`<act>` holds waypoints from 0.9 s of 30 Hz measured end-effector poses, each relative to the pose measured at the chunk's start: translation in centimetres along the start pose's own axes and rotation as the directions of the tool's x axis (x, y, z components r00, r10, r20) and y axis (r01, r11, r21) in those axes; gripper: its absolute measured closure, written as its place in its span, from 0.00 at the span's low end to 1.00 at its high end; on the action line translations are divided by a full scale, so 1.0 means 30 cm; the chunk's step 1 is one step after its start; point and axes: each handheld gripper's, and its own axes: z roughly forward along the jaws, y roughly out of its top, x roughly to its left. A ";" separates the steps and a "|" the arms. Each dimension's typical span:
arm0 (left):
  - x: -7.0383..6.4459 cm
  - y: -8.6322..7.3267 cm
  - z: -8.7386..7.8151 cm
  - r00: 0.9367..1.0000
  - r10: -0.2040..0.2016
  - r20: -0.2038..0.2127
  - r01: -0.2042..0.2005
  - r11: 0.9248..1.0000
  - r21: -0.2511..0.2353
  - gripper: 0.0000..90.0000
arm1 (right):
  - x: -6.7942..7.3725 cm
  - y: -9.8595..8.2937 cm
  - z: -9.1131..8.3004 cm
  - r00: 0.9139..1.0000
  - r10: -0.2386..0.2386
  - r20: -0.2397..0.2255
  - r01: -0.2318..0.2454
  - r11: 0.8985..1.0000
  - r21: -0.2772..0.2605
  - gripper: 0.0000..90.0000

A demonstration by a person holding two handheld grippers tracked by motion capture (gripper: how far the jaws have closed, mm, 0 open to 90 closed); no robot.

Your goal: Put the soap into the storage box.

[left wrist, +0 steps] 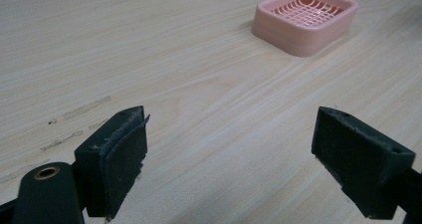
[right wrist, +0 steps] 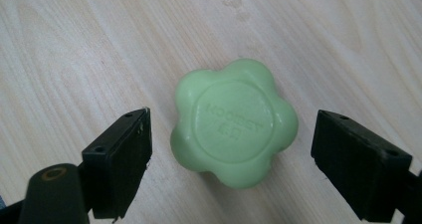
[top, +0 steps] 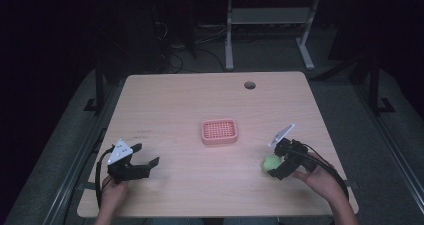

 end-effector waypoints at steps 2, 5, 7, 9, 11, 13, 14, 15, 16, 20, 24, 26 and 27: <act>0.000 0.000 0.000 1.000 0.001 0.000 -0.001 1.000 0.001 0.16 | 0.000 0.003 0.006 1.000 0.000 -0.005 0.000 1.000 0.001 0.18; 0.000 0.000 -0.001 1.000 0.001 0.000 -0.001 1.000 0.001 0.16 | 0.001 0.008 0.014 1.000 -0.001 -0.005 0.001 1.000 0.005 0.18; 0.000 0.000 -0.001 1.000 0.001 0.000 -0.001 1.000 0.001 0.16 | 0.003 0.011 0.019 1.000 -0.003 -0.003 0.003 1.000 0.007 0.18; 0.000 0.000 0.000 1.000 0.002 0.000 -0.002 1.000 0.001 0.16 | 0.003 0.016 0.031 1.000 -0.003 -0.009 0.003 1.000 0.016 0.18; 0.000 0.000 0.000 1.000 0.002 0.000 -0.002 1.000 0.001 0.16 | 0.003 0.017 0.035 1.000 -0.004 -0.013 0.004 1.000 0.021 0.18; 0.000 0.000 0.000 1.000 0.000 0.000 0.000 1.000 0.001 0.16 | 0.004 0.019 0.043 1.000 -0.004 -0.011 0.004 1.000 0.028 0.18; 0.000 0.000 0.000 1.000 0.000 0.001 0.000 1.000 0.001 0.16 | 0.003 0.020 0.046 1.000 -0.005 -0.012 0.005 1.000 0.028 0.17; 0.000 0.000 0.000 1.000 0.001 0.001 -0.001 1.000 0.001 0.16 | 0.002 0.021 0.050 1.000 -0.006 -0.012 0.006 1.000 0.029 0.17; 0.000 0.000 0.000 1.000 0.001 0.001 -0.001 1.000 0.002 0.16 | 0.003 0.022 0.053 1.000 -0.003 -0.012 0.003 1.000 0.031 0.17; -0.001 0.001 0.000 1.000 0.001 0.002 -0.001 1.000 0.001 0.16 | -0.002 0.025 0.062 1.000 0.002 -0.015 -0.002 0.999 0.037 0.17; -0.001 0.001 -0.001 1.000 0.002 0.002 -0.002 1.000 0.002 0.16 | -0.010 0.028 0.073 1.000 0.006 -0.012 -0.005 0.999 0.048 0.18; -0.001 0.000 0.000 1.000 0.002 0.002 -0.002 1.000 0.002 0.16 | -0.013 0.030 0.079 1.000 0.007 -0.015 -0.006 0.998 0.055 0.18; 0.000 0.000 0.001 1.000 0.003 0.001 -0.003 1.000 0.001 0.16 | -0.013 0.030 0.082 1.000 0.005 -0.010 -0.004 0.998 0.060 0.18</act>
